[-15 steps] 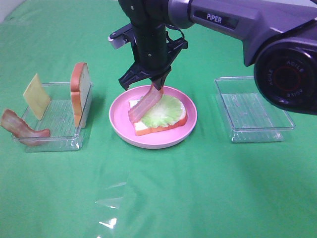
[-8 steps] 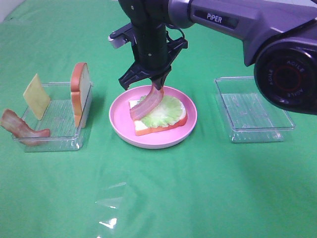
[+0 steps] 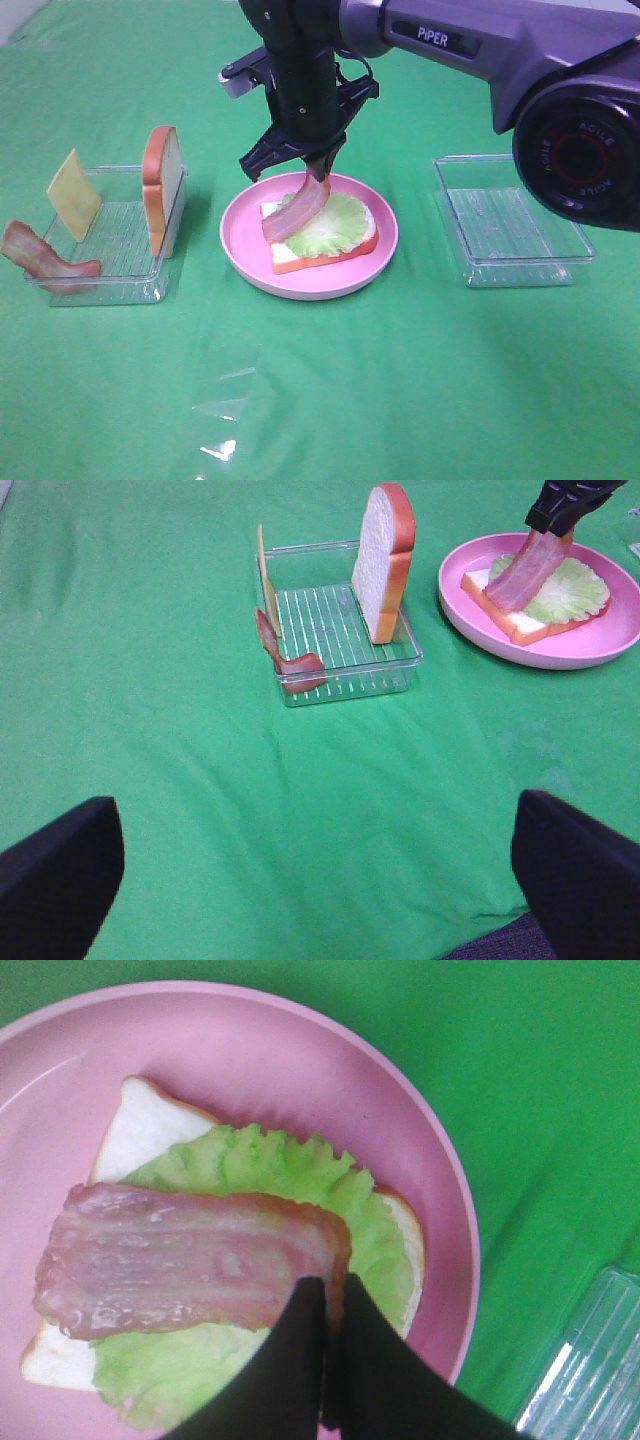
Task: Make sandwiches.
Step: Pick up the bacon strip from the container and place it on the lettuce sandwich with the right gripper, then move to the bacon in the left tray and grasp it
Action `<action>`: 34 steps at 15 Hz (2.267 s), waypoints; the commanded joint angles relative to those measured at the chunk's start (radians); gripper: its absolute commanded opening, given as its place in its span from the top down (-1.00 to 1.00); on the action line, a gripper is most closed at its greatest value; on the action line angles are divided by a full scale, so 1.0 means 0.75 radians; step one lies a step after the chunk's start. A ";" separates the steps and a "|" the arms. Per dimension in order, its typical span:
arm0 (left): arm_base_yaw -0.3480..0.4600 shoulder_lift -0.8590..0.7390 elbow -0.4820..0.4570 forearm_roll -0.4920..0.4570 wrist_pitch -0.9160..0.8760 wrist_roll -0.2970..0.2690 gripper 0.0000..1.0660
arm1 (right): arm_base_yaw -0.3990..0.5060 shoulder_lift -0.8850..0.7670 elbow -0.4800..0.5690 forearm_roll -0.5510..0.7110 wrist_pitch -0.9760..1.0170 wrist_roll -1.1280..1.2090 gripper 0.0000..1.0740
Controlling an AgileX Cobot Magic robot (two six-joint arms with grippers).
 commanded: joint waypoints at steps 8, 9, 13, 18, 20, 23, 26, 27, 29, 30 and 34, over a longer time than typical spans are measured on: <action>0.004 0.001 0.001 0.000 0.000 -0.007 -0.87 | 0.000 -0.004 0.003 -0.043 0.139 -0.007 -0.82; 0.004 0.001 0.001 0.000 0.000 -0.007 -0.87 | 0.000 -0.041 0.003 -0.043 0.145 -0.007 -0.82; 0.004 0.001 0.001 0.000 0.000 -0.007 -0.87 | -0.033 -0.204 0.011 -0.027 0.145 -0.013 -0.82; 0.004 0.001 0.001 0.000 0.000 -0.007 -0.87 | -0.331 -0.627 0.429 0.068 0.145 -0.001 -0.82; 0.004 0.001 0.001 0.000 0.000 -0.007 -0.87 | -0.512 -0.831 0.689 0.141 0.145 -0.001 -0.82; 0.004 0.001 0.001 0.000 0.000 -0.007 -0.87 | -0.771 -1.219 1.188 0.215 0.097 0.016 -0.82; 0.004 0.001 0.001 0.000 0.000 -0.007 -0.87 | -0.821 -1.559 1.545 0.255 -0.037 0.019 -0.81; 0.004 0.001 0.001 0.000 0.000 -0.007 -0.87 | -0.821 -1.683 1.635 0.260 -0.068 0.025 -0.81; 0.004 0.001 0.001 0.000 0.000 -0.007 -0.87 | -0.820 -1.852 1.764 0.276 -0.108 0.035 -0.81; 0.004 0.001 0.001 0.000 0.000 -0.007 -0.87 | -0.820 -1.957 1.835 0.300 -0.119 0.035 -0.81; 0.004 0.001 0.001 0.000 0.000 -0.007 -0.87 | -0.820 -2.480 2.121 0.361 -0.117 0.028 -0.81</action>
